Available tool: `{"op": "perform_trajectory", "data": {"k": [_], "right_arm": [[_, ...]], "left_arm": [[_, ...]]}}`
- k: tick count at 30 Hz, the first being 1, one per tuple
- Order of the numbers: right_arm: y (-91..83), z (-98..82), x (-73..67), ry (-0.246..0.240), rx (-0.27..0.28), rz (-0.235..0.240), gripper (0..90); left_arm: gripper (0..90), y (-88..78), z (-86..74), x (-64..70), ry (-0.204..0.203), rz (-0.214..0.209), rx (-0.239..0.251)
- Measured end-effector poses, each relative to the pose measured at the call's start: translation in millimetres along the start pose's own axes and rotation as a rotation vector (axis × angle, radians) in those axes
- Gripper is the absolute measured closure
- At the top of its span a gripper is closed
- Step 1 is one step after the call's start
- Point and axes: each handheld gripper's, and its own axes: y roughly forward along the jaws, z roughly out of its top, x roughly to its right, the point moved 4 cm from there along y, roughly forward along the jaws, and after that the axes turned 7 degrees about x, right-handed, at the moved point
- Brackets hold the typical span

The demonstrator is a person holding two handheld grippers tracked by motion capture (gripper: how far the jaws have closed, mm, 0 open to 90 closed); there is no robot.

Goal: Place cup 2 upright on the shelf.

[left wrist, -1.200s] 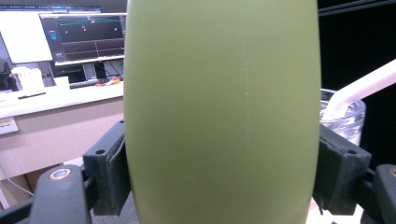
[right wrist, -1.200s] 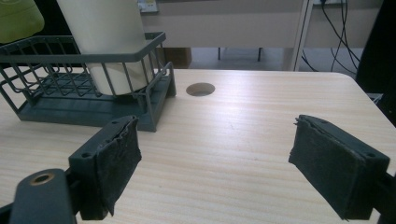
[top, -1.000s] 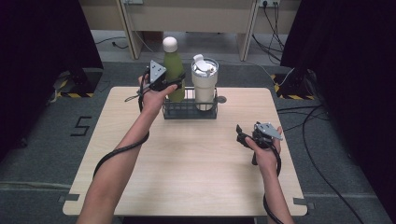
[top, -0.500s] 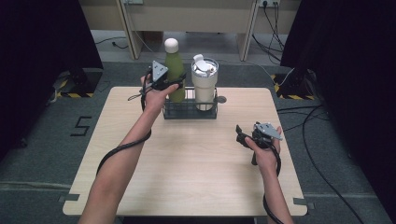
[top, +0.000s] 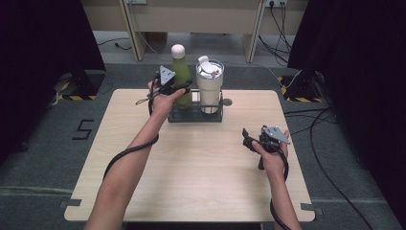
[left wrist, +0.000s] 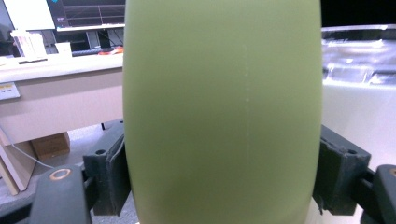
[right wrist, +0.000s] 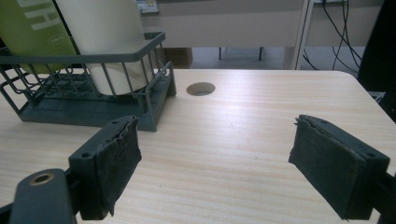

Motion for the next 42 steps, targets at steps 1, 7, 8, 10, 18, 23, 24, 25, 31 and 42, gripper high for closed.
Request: {"op": "perform_trajectory", "data": {"k": [1, 7, 8, 10, 18, 23, 24, 25, 31, 42], "right_arm": [[0.0, 0.1, -0.3, 0.001, -0.001, 0.000, 15.1], [0.3, -0.4, -1.6, -0.003, -0.003, 0.002, 15.1], [0.4, -0.6, -1.5, -0.005, -0.004, 0.004, 15.1], [0.5, -0.8, -1.7, -0.005, -0.006, 0.005, 15.1], [0.7, -0.6, -2.3, -0.005, -0.004, 0.007, 15.1], [0.5, -0.5, -3.9, -0.007, -0.007, 0.010, 15.1], [0.5, -0.4, -4.3, -0.003, -0.005, 0.011, 15.1], [0.5, -0.2, -4.4, -0.003, -0.004, 0.010, 15.1], [0.4, -0.7, -3.6, -0.007, -0.008, 0.010, 15.1], [0.5, -0.6, -4.6, -0.007, -0.005, 0.012, 15.1]], "left_arm": [[20.6, 0.7, -1.6, 0.0, -0.001, -0.001, -0.002], [20.6, 3.1, -9.6, -1.6, 0.005, 0.009, -0.025], [20.6, 3.2, -10.9, -1.9, 0.007, 0.011, -0.028], [20.6, 3.6, -13.4, -2.4, 0.006, 0.012, -0.034], [20.5, 2.7, -18.9, -5.8, -0.007, 0.025, -0.046], [20.4, 2.9, -18.9, -6.1, -0.007, 0.019, -0.050], [20.4, 2.9, -18.9, -6.0, -0.007, 0.019, -0.050], [20.3, 3.0, -19.2, -5.9, -0.007, 0.017, -0.050], [20.0, 2.7, -19.9, -5.8, -0.020, 0.008, -0.050], [8.5, 1.3, -17.4, -2.8, -0.028, 0.013, -0.052]]}}
